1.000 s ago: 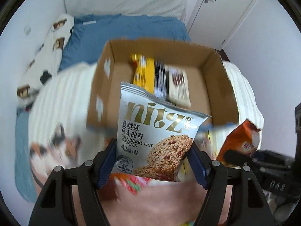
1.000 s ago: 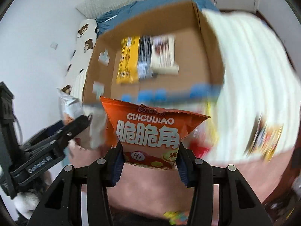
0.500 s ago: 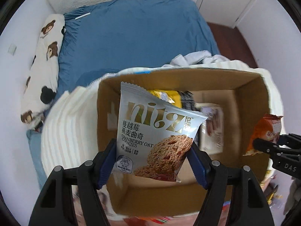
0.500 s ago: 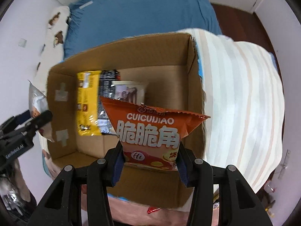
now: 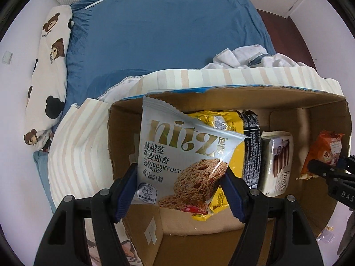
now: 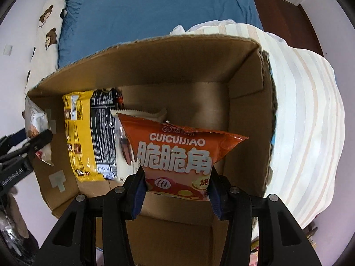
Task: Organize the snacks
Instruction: 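Carry both packs into the box and open both tools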
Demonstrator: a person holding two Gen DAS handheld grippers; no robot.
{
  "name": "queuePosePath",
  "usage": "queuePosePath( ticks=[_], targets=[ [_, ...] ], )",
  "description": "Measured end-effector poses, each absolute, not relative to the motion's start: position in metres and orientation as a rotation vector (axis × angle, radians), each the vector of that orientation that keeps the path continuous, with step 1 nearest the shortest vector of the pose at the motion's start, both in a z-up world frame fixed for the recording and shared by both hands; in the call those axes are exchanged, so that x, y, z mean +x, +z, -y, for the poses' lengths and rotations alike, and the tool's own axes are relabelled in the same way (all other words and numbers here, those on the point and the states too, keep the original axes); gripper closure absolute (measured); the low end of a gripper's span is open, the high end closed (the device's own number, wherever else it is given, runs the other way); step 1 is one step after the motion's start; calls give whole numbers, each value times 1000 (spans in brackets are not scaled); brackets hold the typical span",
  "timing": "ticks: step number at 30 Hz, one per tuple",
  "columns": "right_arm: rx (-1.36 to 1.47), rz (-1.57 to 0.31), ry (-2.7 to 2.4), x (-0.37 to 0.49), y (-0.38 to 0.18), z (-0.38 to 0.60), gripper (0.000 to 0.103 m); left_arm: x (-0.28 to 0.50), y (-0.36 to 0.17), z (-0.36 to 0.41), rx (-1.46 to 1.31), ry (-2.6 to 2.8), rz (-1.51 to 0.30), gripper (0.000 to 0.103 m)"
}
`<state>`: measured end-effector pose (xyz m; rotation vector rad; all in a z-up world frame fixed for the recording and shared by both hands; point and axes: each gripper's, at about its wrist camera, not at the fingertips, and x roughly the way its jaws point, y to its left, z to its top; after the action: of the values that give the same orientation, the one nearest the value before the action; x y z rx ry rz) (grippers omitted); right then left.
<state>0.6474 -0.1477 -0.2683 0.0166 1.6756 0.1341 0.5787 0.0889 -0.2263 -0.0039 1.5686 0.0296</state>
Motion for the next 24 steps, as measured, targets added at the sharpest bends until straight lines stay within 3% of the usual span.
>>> queuePosePath(
  ticks=[1,4,5,7,12,17,24],
  targets=[
    [19,-1674,131,650,-269,147,49,580,-227,-91,-19,33,-1570,33],
    [62,-1677,125,657,-268,150,31,584,-230,-99,-73,37,-1577,32],
    [64,-1675,124,659,-266,151,22,585,-230,-101,-83,46,-1574,27],
    [64,-1667,105,662,-264,153,17,585,-229,-105,-106,50,-1562,22],
    [100,-1669,118,665,-260,156,14,583,-219,-106,-115,51,-1532,12],
    [106,-1653,117,656,-256,155,8,574,-205,-106,-144,33,-1502,12],
    [114,-1575,141,621,-233,147,8,537,-171,-95,-141,15,-1381,12]
  ],
)
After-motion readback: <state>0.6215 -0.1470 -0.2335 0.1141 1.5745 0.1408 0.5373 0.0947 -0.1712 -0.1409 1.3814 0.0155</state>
